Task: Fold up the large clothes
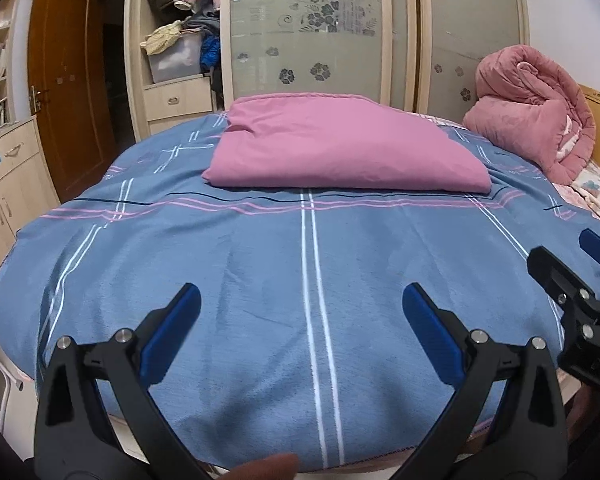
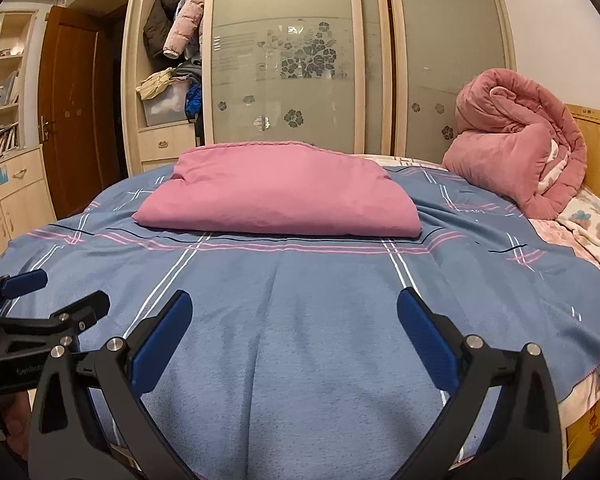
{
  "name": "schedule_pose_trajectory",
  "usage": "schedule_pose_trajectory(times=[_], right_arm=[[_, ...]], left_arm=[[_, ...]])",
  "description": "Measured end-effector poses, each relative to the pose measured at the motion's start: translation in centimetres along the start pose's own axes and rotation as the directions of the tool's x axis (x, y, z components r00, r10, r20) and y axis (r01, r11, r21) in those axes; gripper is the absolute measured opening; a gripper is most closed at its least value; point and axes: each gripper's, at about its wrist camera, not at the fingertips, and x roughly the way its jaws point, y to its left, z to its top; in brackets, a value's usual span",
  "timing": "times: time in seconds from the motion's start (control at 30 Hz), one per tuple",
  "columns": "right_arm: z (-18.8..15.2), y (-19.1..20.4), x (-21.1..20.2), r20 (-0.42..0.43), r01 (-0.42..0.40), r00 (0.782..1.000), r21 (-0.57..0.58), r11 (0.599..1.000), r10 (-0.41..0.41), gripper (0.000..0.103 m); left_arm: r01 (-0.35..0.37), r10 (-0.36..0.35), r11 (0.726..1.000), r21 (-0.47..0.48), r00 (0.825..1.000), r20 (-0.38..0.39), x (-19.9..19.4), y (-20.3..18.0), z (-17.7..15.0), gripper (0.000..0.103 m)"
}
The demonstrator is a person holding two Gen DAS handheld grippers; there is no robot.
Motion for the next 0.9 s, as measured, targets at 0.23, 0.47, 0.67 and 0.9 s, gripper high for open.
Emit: schedule_pose_trajectory(times=[0.23, 0.47, 0.67, 0.9], right_arm=[[-0.16, 0.15, 0.1, -0.009, 0.0, 1.0, 0.005, 1.0, 0.0, 0.102], [-0.16, 0.3, 0.25, -0.019, 0.004, 1.0, 0.005, 1.0, -0.004, 0.102], [-0.03, 0.39, 0.32, -0.022, 0.003, 1.0, 0.009, 1.0, -0.002, 0.102], [-0.02, 0.34, 0.31, -0.02, 0.004, 1.0, 0.011, 1.0, -0.004, 0.102]], left_arm=[[0.021, -0.022, 0.998, -0.06, 1.0, -0.021, -0.2, 0.75, 0.34, 0.101], [0.016, -0.016, 0.999, -0.038, 1.0, -0.001, -0.69, 0.22, 0.32, 0.101], [0.006, -0.006, 0.999, -0.032, 1.0, 0.0, -0.75, 0.28, 0.34, 0.101], [0.005, -0.005, 1.0, -0.025, 1.0, 0.004, -0.84, 0.17, 0.35, 0.101]])
